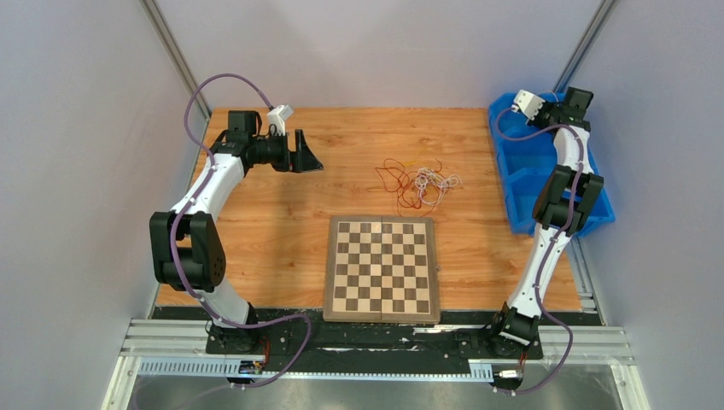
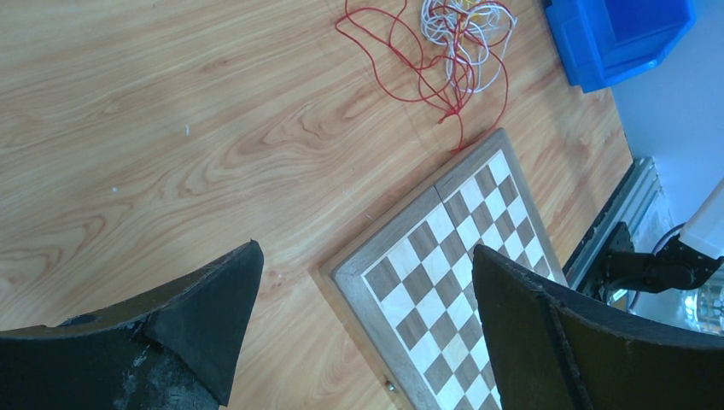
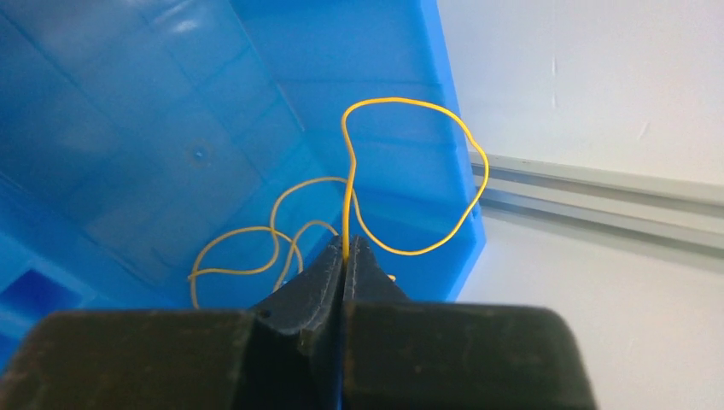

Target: Untangle the cables

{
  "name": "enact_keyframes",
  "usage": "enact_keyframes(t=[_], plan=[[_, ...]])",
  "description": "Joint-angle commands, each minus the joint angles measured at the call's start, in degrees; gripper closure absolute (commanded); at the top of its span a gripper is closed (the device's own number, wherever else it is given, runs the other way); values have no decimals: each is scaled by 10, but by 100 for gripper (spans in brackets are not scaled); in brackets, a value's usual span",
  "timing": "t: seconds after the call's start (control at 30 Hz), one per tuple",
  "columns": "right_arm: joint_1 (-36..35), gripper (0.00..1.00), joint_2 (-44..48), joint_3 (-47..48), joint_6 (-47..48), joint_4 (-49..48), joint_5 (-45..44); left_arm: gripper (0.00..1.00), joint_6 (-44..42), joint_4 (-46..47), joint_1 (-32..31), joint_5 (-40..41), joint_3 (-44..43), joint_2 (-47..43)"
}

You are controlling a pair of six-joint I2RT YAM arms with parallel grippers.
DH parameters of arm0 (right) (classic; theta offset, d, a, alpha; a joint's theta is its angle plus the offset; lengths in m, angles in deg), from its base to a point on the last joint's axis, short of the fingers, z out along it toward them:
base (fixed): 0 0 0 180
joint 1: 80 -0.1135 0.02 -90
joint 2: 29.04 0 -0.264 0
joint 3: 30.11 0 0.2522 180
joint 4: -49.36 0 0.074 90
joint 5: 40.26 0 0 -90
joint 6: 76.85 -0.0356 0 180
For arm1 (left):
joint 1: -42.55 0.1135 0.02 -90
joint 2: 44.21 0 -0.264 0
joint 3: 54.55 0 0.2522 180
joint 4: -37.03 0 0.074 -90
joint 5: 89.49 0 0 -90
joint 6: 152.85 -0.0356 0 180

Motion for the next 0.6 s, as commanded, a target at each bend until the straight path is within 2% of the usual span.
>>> enact_keyframes(t=[0.0,0.2,0.33,0.4,0.57], plan=[[-5,100,-33,17,82,26,-63,0,4,22,3,-4,-4,-20],[-8,100,-50,25,93,26,-157,0,8,27,2,-4,-4,-21],[-6,100,-49,24,77,25,-177,0,11,29,2,-5,-5,-18],[-7,93,-42,21,67,25,-166,0,13,30,3,-6,-8,-17],[-9,61,-5,4,40,20,-118,0,15,33,3,-7,-10,-16]])
